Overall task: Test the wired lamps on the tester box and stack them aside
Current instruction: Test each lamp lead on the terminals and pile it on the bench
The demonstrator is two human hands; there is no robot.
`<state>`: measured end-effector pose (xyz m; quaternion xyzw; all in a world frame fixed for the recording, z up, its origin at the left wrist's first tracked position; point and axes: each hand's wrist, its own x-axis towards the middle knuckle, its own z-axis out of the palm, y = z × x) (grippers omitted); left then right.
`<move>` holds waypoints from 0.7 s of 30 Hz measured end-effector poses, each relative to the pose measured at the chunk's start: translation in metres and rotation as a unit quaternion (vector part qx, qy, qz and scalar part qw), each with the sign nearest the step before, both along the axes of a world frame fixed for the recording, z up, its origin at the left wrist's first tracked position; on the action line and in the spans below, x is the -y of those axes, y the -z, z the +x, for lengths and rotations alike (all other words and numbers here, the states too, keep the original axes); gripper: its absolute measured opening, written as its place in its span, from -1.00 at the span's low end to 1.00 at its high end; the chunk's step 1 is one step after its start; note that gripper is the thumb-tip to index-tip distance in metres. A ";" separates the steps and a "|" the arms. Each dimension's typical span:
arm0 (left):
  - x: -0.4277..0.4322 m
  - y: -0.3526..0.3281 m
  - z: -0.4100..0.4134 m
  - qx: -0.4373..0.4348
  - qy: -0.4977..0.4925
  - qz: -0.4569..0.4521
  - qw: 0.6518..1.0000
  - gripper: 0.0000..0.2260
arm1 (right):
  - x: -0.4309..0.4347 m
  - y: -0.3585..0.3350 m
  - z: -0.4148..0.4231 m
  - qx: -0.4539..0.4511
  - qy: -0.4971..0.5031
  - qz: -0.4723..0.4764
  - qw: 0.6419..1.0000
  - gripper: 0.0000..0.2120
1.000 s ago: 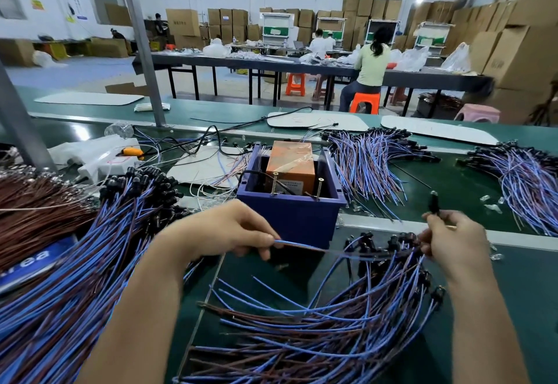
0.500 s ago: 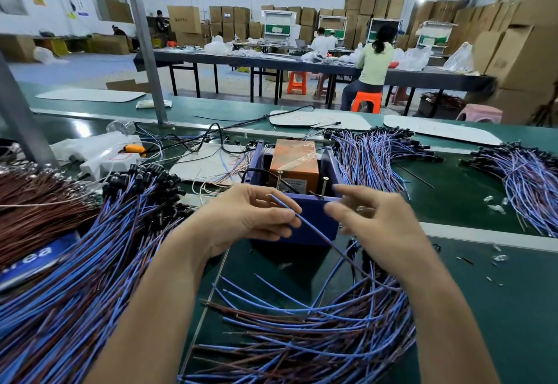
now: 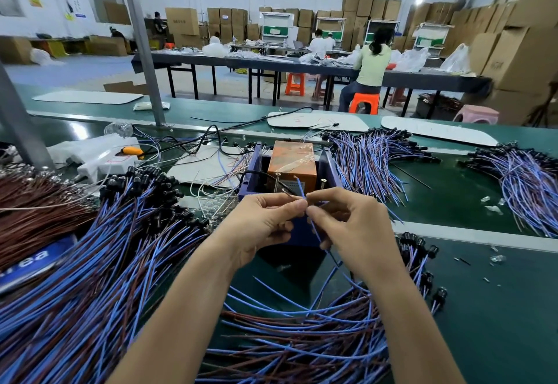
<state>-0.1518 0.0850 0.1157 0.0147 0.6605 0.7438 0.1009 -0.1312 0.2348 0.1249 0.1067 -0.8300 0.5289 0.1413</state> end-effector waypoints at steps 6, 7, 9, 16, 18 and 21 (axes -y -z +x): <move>-0.011 0.006 -0.002 -0.002 -0.027 0.017 0.999 -0.89 | -0.001 0.005 -0.004 0.017 0.015 0.003 1.000 -0.78; -0.013 0.007 -0.002 -0.003 -0.030 0.017 0.999 -0.87 | -0.002 0.006 -0.005 0.019 0.033 -0.001 0.999 -0.75; -0.016 0.011 -0.003 -0.007 -0.038 0.009 0.999 -0.83 | -0.003 0.008 -0.006 0.026 0.072 0.002 0.997 -0.71; -0.015 0.020 -0.011 0.008 -0.107 -0.009 0.994 -0.80 | -0.010 0.009 -0.007 0.088 0.123 0.072 0.986 -0.68; -0.013 0.021 -0.012 0.013 -0.116 -0.007 0.993 -0.79 | -0.007 0.009 -0.006 0.091 0.121 0.081 0.985 -0.69; -0.012 0.020 -0.013 0.018 -0.121 -0.002 0.992 -0.79 | -0.003 0.010 -0.006 0.088 0.121 0.095 0.984 -0.69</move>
